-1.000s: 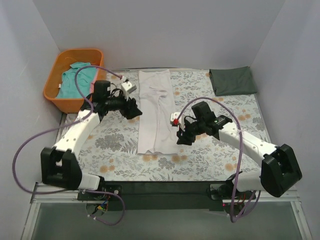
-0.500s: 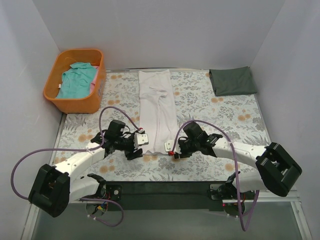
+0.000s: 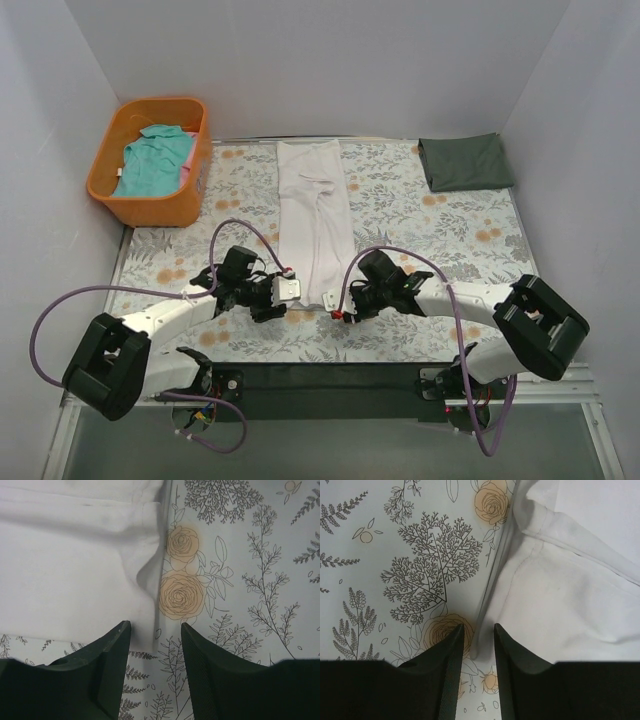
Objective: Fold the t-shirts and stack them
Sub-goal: Fold the tshirt
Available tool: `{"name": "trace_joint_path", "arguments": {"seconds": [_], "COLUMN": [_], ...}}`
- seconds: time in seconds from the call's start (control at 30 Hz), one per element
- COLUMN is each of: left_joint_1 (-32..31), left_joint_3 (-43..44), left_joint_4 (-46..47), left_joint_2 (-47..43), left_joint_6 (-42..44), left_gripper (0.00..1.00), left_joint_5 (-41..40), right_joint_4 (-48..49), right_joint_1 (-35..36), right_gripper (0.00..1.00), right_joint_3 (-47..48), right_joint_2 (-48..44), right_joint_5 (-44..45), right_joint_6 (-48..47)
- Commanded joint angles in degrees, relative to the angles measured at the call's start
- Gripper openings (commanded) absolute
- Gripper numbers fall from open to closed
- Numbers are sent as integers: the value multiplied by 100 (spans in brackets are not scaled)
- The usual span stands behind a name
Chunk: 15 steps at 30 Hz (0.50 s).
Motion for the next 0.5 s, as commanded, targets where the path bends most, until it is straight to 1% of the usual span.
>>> {"name": "trace_joint_path", "arguments": {"seconds": [0.0,0.07,0.13,0.17,0.2,0.23,0.27,0.3,0.43,0.47], "left_joint_1": [-43,-69,-87,-96,-87,-96,-96,-87,-96,-96], "left_joint_3": [-149,-193,-202,-193,-193,-202,-211,-202,-158,-150], "left_joint_4": [113,131,122,122,122,113,96,78,-132,-263], "left_joint_2": [77,260,401,437,489,481,472,420,227,157], "left_joint_6": [316,378,422,422,431,449,466,466,501,519], "left_gripper": [42,38,31,28,23,21,19,12,1,0], "left_joint_5": [-68,-165,-244,-340,-384,-402,-402,-394,-262,-244], "right_joint_4": [0,-61,-272,-316,-369,-378,-387,-387,-553,-684], "right_joint_1": [122,166,166,166,166,166,166,175,201,201], "right_gripper": [32,29,25,20,17,13,7,3,1,1], "right_joint_3": [69,218,298,307,255,211,184,114,104,122], "right_joint_2": [238,379,564,599,608,600,582,556,389,319], "right_joint_5": [193,298,377,465,492,544,606,641,694,659], "right_joint_6": [-119,-111,-146,-172,-233,-251,-260,-269,-120,-67]}}
